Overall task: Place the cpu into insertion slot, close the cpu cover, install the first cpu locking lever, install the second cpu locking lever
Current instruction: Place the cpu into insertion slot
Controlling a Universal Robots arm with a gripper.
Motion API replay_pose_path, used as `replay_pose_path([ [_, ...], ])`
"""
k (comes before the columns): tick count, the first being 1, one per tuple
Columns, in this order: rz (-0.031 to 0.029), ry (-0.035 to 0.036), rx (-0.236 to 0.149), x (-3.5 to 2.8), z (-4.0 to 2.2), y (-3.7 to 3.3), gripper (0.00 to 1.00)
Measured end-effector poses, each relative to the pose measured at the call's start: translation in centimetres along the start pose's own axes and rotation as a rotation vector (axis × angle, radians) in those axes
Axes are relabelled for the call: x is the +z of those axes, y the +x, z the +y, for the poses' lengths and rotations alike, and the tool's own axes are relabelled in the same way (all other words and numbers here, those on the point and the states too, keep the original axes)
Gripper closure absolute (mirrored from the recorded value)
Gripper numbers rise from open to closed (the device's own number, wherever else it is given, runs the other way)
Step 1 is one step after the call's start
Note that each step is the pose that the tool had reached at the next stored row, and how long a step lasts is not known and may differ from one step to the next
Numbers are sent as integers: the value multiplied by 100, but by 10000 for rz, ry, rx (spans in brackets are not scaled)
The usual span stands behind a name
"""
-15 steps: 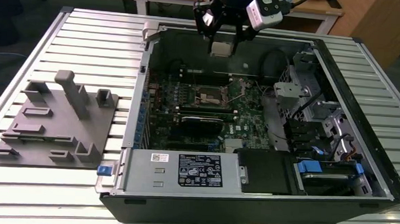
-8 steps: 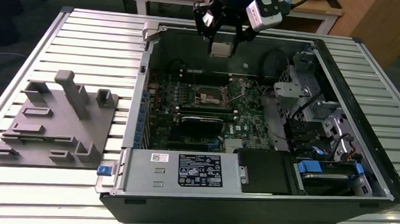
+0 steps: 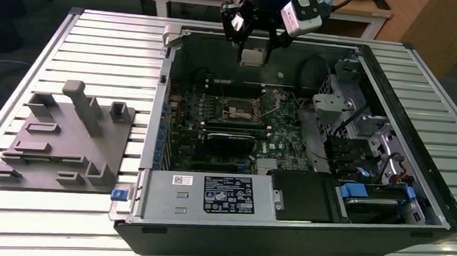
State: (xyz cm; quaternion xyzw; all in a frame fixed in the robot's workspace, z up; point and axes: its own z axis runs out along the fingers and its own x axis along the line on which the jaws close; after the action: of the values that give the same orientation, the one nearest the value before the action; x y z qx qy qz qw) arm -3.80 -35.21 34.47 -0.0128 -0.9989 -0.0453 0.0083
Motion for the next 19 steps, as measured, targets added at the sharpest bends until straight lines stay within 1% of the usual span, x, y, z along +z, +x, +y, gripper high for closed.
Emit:
replay_pose_path([
  [19, -1, -2, 0, 44, -4, -1, 46],
])
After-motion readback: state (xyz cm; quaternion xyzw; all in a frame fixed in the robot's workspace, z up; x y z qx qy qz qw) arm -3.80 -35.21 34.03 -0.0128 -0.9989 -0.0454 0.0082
